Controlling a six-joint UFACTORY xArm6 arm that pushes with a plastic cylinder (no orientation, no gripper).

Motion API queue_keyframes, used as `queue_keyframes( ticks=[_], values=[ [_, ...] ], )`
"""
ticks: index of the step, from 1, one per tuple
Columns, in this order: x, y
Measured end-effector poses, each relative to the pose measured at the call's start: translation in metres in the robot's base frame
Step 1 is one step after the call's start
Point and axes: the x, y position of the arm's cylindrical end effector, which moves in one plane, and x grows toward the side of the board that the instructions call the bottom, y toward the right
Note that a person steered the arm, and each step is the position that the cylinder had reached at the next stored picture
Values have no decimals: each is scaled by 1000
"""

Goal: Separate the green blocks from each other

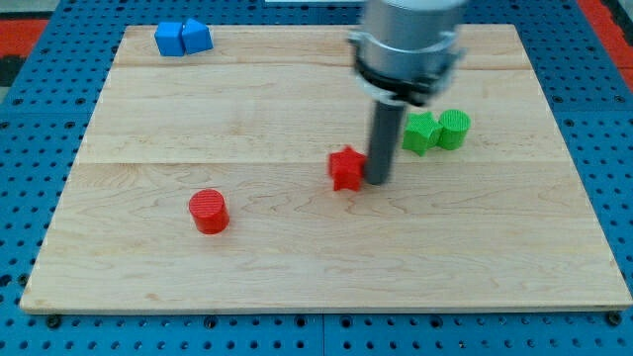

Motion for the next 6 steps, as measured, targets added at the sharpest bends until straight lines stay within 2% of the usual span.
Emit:
queue_keyframes(
  ticks=[1,2,3,5,6],
  values=[
    [-58,-6],
    [-112,65],
    [-100,144],
    [23,143],
    [25,147]
  ],
)
